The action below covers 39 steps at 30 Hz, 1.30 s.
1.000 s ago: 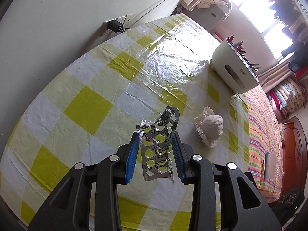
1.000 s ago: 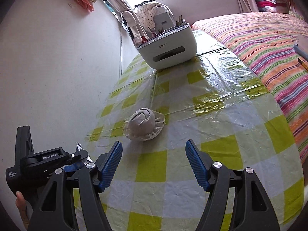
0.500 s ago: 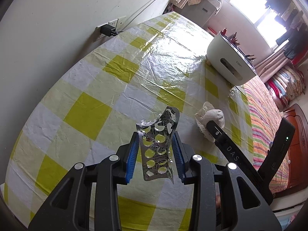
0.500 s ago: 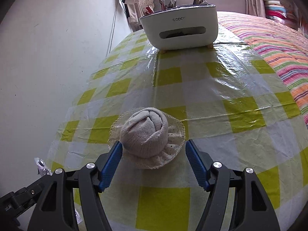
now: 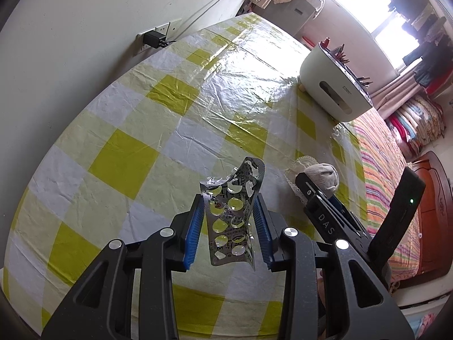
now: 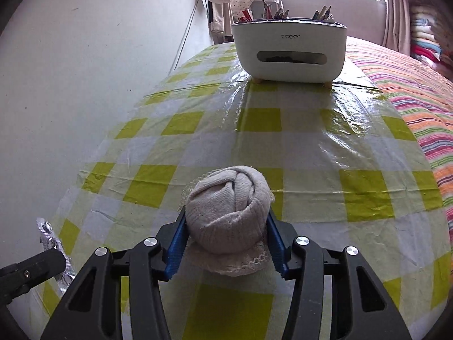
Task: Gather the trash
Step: 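Carry the pill blister and mask with both tools over the bin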
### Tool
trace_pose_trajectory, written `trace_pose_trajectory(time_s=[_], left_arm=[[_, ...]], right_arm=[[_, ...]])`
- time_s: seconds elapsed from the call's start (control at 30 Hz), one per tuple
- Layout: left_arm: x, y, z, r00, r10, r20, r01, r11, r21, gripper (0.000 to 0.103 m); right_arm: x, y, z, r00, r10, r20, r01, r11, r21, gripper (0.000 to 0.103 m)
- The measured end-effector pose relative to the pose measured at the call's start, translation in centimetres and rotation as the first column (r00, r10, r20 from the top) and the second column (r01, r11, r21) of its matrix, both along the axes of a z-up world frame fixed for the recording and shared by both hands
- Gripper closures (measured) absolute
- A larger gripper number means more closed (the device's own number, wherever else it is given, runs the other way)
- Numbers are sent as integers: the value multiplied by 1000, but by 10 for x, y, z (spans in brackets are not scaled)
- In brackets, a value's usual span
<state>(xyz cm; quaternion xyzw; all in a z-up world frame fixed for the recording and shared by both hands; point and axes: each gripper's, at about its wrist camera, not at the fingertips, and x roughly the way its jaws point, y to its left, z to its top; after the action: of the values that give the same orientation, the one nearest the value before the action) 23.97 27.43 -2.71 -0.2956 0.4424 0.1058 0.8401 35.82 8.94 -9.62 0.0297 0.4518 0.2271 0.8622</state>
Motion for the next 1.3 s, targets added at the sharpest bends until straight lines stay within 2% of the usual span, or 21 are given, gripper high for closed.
trace_pose_trajectory(time_s=[0.27,0.53,0.7,0.87,1.3], left_arm=[[-11,-38,12,996,-79,43,77,995,58,68],[-22,-87,10,980,-192,54,185,977,108,68],[-37,-113,6,966,-249,67,239,962,133,68],[-54,-141,5,946,-313,81,296,940,167,68],[-78,-185,14,925,-362,119,324,912,252,67]], right_arm=[[-69,-72,10,997,-78,-20,80,990,113,54],[-123,-134,18,973,-232,-9,227,946,233,54],[-151,-156,34,959,-279,49,253,923,291,53],[-176,-168,45,949,-298,101,255,916,309,53],[-216,-209,49,924,-363,122,302,886,351,52]])
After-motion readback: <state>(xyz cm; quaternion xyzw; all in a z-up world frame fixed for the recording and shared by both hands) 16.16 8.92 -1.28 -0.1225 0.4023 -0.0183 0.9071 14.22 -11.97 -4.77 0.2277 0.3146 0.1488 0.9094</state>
